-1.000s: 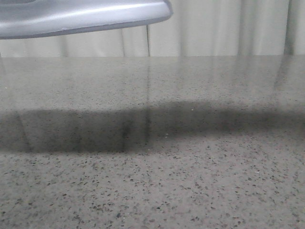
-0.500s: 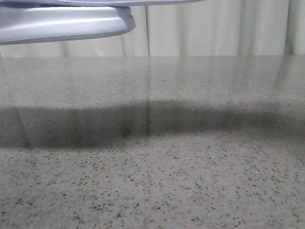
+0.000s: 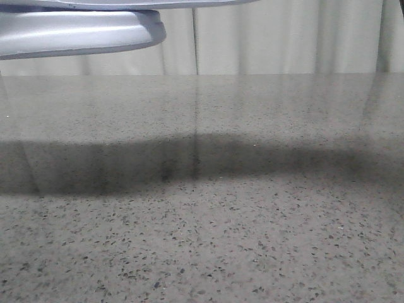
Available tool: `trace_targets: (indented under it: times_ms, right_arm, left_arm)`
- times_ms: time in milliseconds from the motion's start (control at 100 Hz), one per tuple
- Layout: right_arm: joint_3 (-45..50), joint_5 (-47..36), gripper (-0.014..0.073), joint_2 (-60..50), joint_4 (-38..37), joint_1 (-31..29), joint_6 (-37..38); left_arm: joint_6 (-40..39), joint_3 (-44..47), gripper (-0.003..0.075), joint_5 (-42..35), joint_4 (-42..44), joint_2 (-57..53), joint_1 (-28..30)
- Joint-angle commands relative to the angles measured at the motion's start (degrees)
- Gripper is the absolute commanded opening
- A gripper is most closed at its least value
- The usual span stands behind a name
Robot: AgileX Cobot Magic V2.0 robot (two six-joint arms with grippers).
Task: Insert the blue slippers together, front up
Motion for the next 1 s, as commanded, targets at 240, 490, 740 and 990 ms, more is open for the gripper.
trace_targets:
  times_ms: [240, 490, 740, 990]
  right_arm:
    - [-1.95, 6.26, -0.0091, -0.47, 2.54, 2.86, -1.23]
    - [-1.95, -0.74, -0.0091, -0.47, 2.68, 6.98, -2.21]
    - [-1.95, -4.55, -0.0091, 0.64, 2.68, 6.98, -2.35]
    - [-1.95, -2.81, -0.0091, 6.36, 4.12, 7.55, -2.35]
  left_arm:
    - [-0.33, -1.93, 0.0016, 2.19, -1.94, 1.96, -0.37]
    - [1.28, -2.26, 0.0016, 4.9, -2.23, 4.81, -0.37]
    - [5.36, -4.35, 0.0016, 4.29, -2.23, 4.81, -0.37]
    - [5.46, -4.35, 0.0016, 5.04, -2.23, 4.81, -0.37]
